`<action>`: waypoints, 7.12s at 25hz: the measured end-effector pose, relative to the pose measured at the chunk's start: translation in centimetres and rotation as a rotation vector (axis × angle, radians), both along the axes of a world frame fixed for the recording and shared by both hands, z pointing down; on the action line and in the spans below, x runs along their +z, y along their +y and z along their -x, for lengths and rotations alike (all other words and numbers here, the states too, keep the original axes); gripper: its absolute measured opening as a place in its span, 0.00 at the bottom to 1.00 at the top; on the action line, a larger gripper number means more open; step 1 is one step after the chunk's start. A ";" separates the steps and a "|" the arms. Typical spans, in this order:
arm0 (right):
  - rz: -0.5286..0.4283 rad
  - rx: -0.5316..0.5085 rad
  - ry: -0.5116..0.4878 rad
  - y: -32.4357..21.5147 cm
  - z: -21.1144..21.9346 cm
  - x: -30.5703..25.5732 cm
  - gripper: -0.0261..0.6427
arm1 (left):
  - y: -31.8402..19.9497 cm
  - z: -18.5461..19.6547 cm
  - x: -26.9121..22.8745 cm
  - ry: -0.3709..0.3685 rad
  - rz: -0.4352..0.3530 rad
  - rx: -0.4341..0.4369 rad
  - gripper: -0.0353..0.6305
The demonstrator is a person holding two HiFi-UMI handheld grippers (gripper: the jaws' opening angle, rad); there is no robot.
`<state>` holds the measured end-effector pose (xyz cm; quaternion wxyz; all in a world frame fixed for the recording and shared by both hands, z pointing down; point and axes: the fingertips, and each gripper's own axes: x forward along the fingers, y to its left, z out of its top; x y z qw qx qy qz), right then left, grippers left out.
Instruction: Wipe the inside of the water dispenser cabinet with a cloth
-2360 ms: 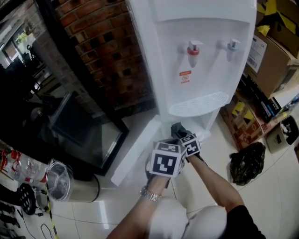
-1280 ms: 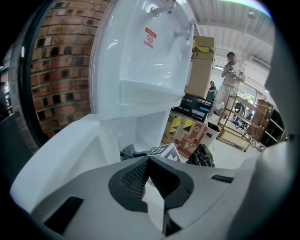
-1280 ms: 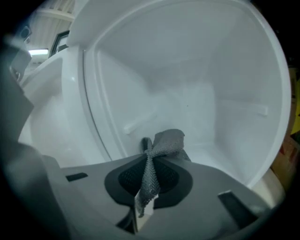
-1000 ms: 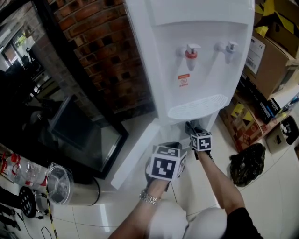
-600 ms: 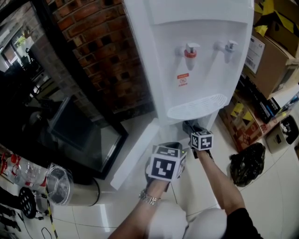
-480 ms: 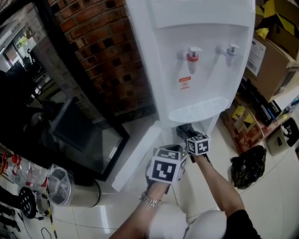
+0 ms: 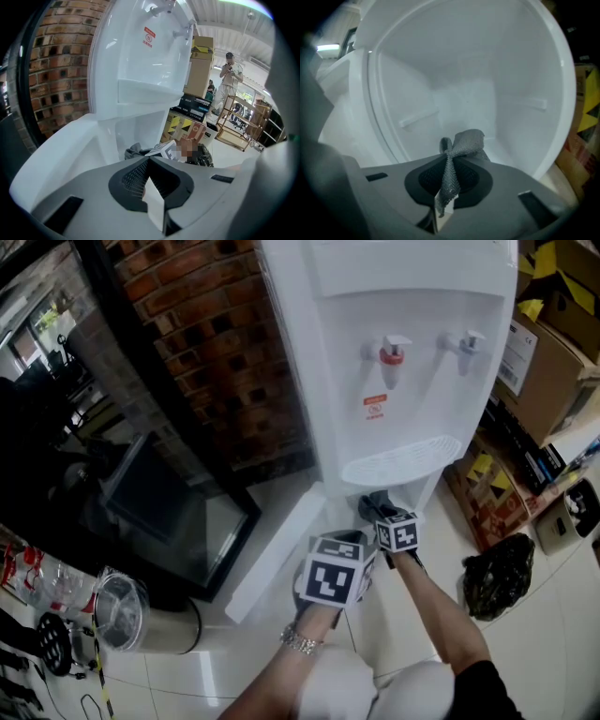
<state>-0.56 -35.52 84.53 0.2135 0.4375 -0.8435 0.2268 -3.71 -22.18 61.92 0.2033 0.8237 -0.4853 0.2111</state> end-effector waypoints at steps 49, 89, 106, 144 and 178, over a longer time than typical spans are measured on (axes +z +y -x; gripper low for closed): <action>-0.086 -0.001 0.044 -1.0 0.1 0.2 0.07 | 0.1 0.3 0.4 -0.012 0.010 0.016 0.06; -0.075 0.048 -0.031 -0.4 0.8 -2.4 0.07 | 0.1 -0.1 0.6 -0.012 0.017 0.024 0.06; -0.010 0.305 0.067 -1.9 -10.0 1.5 0.07 | 0.1 -0.6 0.7 -0.017 0.017 0.028 0.06; -0.084 -0.016 0.070 1.8 1.8 1.7 0.07 | 0.2 -0.2 0.3 -0.018 0.010 0.024 0.06; 0.047 0.298 -0.012 18.7 -10.0 -41.8 0.07 | 9.1 -5.1 -26.2 -0.033 0.102 0.002 0.06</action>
